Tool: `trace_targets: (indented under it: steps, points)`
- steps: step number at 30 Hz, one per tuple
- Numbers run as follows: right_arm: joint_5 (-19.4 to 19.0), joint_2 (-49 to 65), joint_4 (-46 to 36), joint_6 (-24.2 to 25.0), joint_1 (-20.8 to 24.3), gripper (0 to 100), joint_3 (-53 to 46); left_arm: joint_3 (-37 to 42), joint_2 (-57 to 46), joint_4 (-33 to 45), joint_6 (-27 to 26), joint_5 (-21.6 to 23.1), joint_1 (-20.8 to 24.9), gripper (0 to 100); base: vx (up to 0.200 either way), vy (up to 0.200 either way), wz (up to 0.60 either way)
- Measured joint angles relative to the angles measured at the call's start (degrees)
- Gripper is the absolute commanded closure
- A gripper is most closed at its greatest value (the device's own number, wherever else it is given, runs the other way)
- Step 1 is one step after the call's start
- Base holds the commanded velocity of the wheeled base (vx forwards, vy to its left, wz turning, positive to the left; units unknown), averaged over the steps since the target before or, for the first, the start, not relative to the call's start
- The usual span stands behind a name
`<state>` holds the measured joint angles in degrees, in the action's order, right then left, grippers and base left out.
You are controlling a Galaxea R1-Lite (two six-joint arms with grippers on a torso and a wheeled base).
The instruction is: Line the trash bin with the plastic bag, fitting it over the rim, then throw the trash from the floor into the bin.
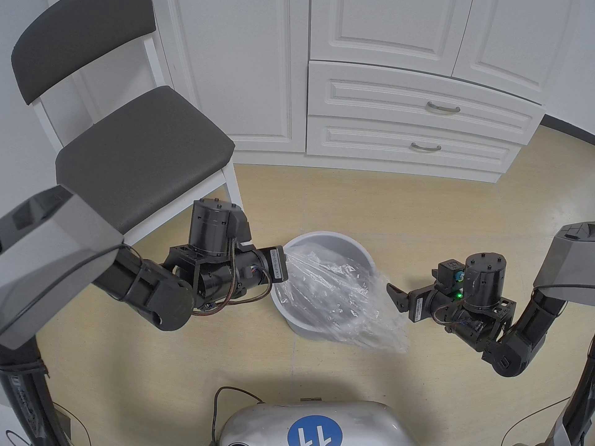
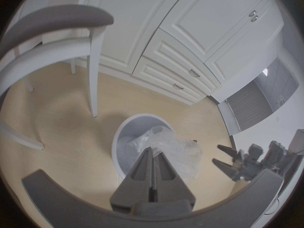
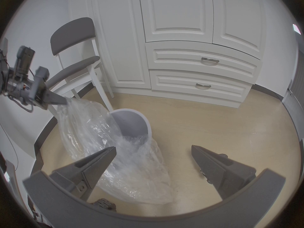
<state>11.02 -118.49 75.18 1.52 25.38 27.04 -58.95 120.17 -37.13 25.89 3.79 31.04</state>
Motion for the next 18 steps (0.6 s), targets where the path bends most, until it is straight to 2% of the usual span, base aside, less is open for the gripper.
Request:
trace_targets:
  steps: [3,7,12,18]
  points:
    - [-0.16,-0.17,-0.02,0.0,0.17,0,-0.15,-0.55,4.16,-2.63,-1.02,3.07,-2.23,100,0.0,0.0,0.0]
    - [-0.49,-0.99,0.39,-0.05,0.59,0,-0.44,-0.28,9.12,-5.23,-6.24,7.38,-5.85,100,0.0,0.0,0.0]
    - [-0.73,-3.17,0.96,0.37,1.88,0,-0.06,0.2,13.15,-6.28,-8.68,8.85,-9.18,100,0.0,0.0,0.0]
    - [-0.66,-4.9,0.94,0.59,3.91,0,0.77,1.02,14.53,-6.57,-9.17,9.23,-10.26,100,0.0,0.0,0.0]
